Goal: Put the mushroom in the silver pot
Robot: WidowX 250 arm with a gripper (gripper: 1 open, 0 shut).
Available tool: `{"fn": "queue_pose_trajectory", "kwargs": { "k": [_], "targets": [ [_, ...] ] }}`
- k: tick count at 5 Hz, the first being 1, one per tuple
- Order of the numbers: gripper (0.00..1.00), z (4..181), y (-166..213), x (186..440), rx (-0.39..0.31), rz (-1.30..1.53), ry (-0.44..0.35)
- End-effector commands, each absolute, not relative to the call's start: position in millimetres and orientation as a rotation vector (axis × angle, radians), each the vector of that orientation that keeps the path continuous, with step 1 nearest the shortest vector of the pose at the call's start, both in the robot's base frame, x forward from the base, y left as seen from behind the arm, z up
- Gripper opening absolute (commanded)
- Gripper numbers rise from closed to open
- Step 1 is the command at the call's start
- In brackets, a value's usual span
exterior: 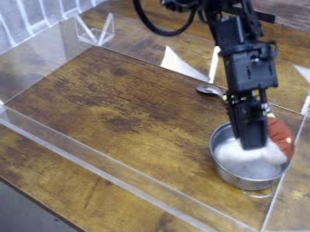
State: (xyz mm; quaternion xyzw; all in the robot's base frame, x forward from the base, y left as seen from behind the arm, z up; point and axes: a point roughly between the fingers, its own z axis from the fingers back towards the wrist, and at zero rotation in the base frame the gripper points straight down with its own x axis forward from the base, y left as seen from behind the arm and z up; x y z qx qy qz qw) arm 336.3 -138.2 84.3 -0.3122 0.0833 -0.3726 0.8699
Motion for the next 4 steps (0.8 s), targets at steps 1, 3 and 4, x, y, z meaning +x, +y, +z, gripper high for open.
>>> {"fn": "queue_pose_trajectory", "kwargs": {
  "k": [1,3,4],
  "targets": [
    [0.00,132.6,-122,344,-0.625,-0.780,0.105],
    [1.00,147.9,-126,339,-0.638,-0.798,0.148],
    [1.00,151.4,-130,338,-0.638,-0.816,0.160]
  ]
}}
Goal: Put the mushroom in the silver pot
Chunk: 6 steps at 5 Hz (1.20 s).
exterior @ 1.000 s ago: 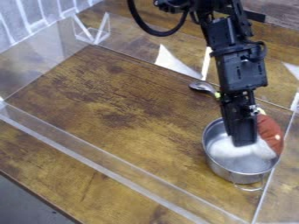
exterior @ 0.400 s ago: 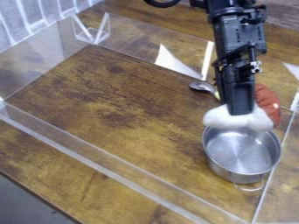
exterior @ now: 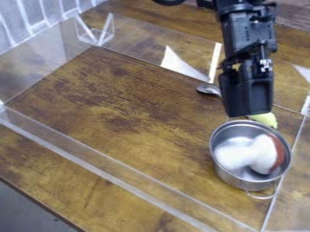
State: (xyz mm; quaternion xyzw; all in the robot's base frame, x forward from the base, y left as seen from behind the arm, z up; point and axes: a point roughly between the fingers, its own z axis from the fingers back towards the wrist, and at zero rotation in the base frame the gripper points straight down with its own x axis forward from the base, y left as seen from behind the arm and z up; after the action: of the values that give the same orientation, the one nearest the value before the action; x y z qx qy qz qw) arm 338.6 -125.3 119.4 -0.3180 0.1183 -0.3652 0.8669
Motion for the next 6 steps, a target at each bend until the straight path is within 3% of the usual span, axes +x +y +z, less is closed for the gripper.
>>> {"fn": "queue_pose_trajectory", "kwargs": {
  "k": [1,3,6],
  "targets": [
    [1.00,168.6,-132,339,-0.602,-0.842,0.161],
    [1.00,172.2,-136,321,-0.539,-0.853,0.142],
    [1.00,162.9,-149,325,-0.501,-0.790,0.142]
  ]
}}
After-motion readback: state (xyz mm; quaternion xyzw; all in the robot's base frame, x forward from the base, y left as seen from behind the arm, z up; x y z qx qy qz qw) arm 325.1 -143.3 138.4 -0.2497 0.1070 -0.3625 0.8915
